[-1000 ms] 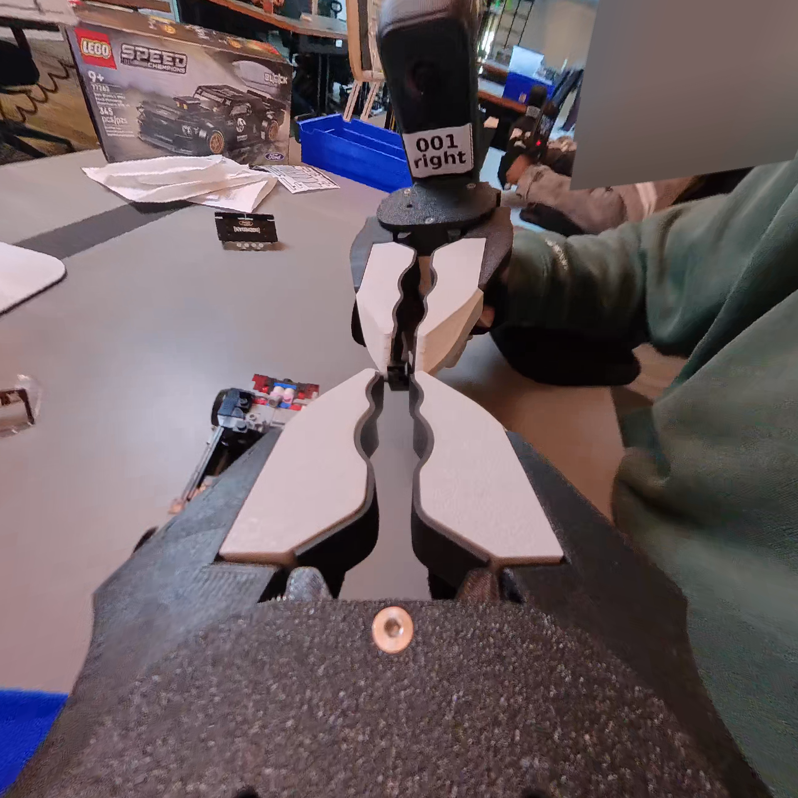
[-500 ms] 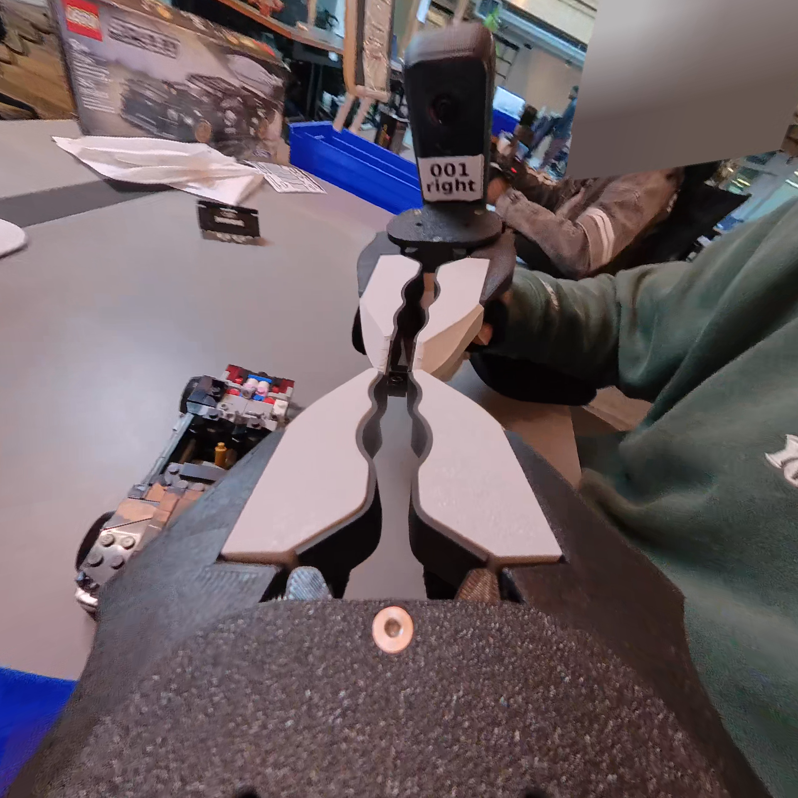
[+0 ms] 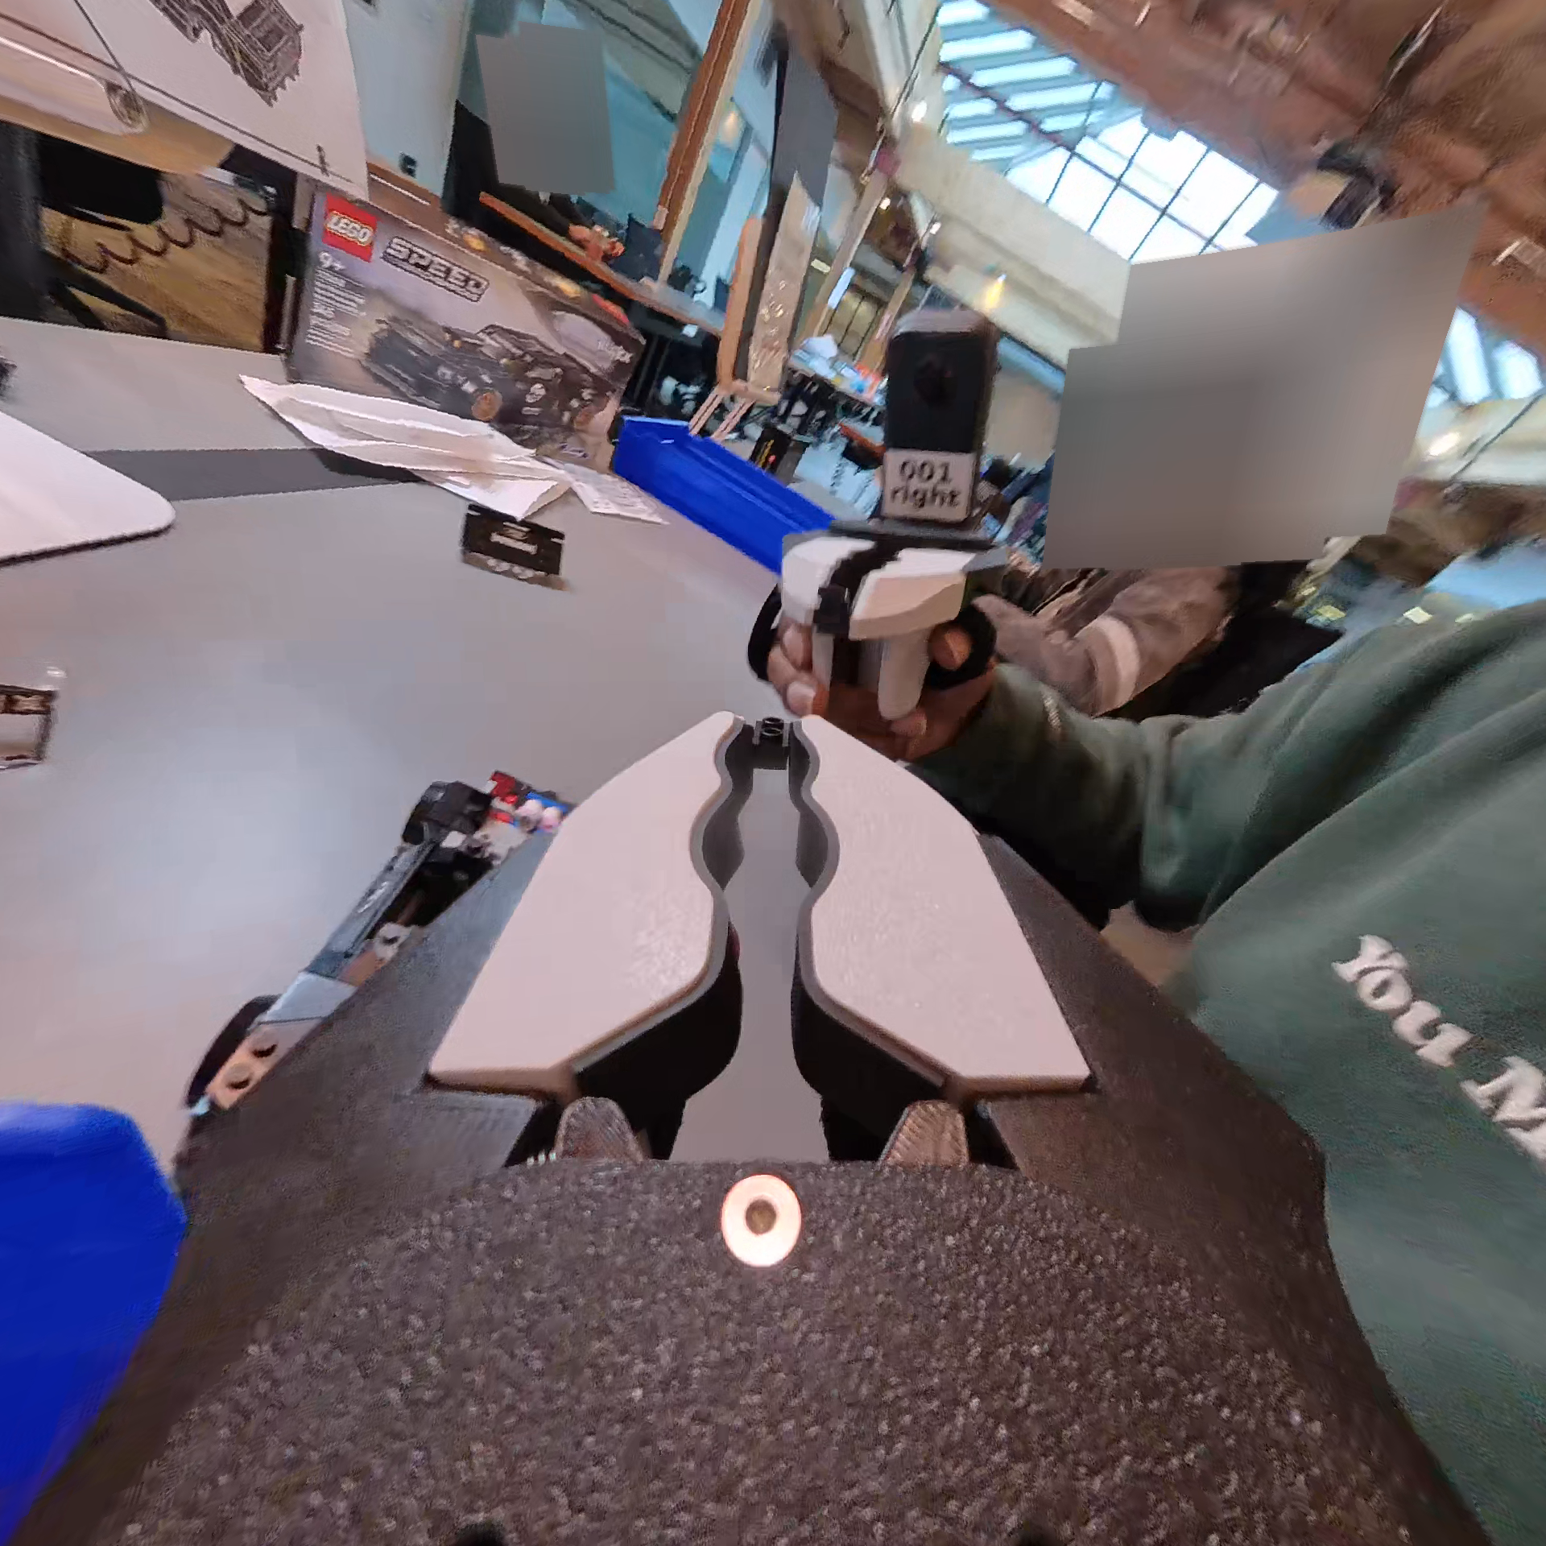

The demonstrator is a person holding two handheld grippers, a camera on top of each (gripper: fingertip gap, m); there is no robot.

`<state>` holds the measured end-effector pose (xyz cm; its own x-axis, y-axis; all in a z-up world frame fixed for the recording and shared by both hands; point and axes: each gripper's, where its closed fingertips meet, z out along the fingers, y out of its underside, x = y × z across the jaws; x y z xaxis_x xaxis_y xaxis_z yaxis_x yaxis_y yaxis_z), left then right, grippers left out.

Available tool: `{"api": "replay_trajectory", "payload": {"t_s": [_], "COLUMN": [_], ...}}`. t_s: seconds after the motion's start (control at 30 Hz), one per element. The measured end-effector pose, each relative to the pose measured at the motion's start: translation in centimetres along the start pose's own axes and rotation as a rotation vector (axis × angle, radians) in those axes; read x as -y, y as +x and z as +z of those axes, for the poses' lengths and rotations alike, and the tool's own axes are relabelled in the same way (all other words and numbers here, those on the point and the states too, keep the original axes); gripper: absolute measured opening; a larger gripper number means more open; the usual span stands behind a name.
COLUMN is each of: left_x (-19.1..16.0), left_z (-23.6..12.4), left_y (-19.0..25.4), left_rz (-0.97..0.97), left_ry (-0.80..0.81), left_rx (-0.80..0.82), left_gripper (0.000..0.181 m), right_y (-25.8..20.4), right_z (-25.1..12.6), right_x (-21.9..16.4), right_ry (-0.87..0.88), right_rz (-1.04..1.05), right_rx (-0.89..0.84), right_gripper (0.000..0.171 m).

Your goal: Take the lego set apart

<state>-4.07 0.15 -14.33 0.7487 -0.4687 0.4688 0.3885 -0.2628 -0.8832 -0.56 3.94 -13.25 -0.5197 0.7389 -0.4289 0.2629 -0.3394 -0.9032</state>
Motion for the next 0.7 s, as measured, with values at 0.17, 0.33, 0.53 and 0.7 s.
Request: {"api": "replay_trajectory", "payload": {"t_s": [0.17, 0.33, 0.53, 0.7], "left_x": [0.7, 1.9, 3.2, 3.5], "left_z": [-0.2, -1.1, -2.2, -2.3], "left_y": [0.7, 1.4, 1.7, 1.7], "left_rz": [-0.113, -0.188, -0.297, -0.363], "left_ry": [0.069, 0.145, 0.221, 0.246], "left_rx": [-0.106, -0.196, -0.280, -0.312], "left_gripper": [0.009, 0.008, 0.009, 0.008], "right_y": [-0.1, 0.0, 0.1, -0.3], "right_z": [0.2, 0.6, 0.8, 1.3], "right_x": [0.1, -0.5, -1.0, -1.7], "right_ry": [0.071, 0.058, 0.050, 0.006], "right_rz": [0.205, 0.197, 0.216, 0.134], "right_rx": [0.111, 0.111, 0.122, 0.096], "right_gripper": [0.008, 0.008, 0.008, 0.008]}}
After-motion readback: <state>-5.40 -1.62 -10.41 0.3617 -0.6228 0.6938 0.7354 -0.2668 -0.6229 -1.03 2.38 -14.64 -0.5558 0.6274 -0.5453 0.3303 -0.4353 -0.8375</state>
